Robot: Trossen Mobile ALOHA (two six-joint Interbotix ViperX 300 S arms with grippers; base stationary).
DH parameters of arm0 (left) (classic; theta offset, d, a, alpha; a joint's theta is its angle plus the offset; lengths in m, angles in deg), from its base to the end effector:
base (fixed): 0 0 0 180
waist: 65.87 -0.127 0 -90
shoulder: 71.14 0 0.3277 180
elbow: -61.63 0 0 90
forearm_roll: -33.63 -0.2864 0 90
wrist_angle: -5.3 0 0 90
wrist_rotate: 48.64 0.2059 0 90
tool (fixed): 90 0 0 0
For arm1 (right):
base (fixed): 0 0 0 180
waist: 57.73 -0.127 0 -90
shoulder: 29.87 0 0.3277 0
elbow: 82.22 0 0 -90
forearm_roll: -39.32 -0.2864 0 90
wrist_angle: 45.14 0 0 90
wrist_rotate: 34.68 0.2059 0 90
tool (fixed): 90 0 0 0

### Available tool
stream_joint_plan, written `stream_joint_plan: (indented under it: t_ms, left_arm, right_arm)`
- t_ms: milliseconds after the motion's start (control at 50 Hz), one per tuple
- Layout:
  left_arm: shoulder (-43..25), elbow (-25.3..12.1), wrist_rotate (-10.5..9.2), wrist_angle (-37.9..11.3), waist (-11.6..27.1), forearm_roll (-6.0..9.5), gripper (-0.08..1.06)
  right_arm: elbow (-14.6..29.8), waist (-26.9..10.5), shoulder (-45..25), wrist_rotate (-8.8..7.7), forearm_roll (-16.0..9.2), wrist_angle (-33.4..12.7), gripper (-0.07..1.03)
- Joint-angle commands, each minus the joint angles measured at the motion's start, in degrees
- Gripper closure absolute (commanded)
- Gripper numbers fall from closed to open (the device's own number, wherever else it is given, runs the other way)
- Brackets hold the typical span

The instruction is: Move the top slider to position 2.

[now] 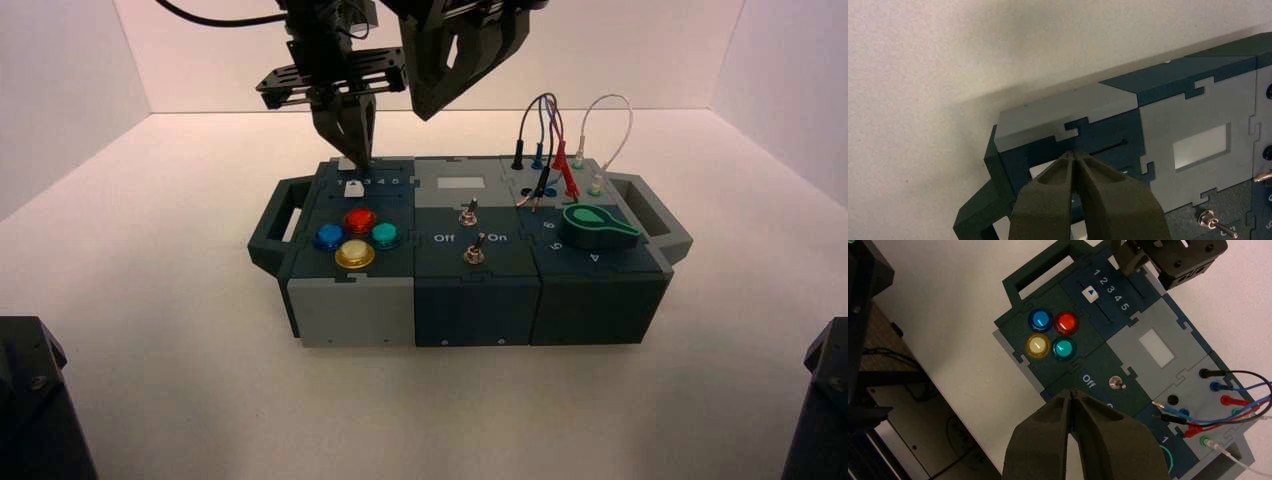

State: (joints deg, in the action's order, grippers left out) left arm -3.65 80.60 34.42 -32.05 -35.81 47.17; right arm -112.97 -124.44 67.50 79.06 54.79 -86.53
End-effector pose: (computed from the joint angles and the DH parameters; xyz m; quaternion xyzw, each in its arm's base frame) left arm 0.3162 -0.2168 0.0406 0.0047 0.6501 -0.1558 0.7437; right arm 0.1561 0.2709 0.1566 -0.2481 0.4533 0.3569 0.7782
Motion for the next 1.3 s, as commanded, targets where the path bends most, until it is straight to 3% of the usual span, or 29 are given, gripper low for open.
stream_joint_plan:
  t_ms: [20,700,1020,1200,1300]
  left_arm:
    - [2.55,-0.35,0.26,0.26,-0.44,-0.18,1.01]
    - [6.59,2.11,0.53,-0.53,-2.46,-0.7,1.01]
    - [8.88,3.6,0.97,-0.53,-3.52,-0.97,1.01]
    - [8.26,3.6,0.97,0.0,-3.52,-0.97,1.01]
    - [7.56,3.6,0.97,0.35,-3.52,-0.97,1.01]
  right_arm:
    - [1.85,-0.53,0.18,-0.18,0.18,0.35,0.98]
    - [0.26,-0.09,1.32,-0.09,0.26,0.7,0.98]
    - [-7.65,10.11,10.99,-0.09,-2.37,8.17,0.98]
    - [-11.25,13.97,19.78,-0.18,-3.69,8.96,0.98]
    - [-13.27,15.12,24.08,-0.18,-5.63,10.02,0.98]
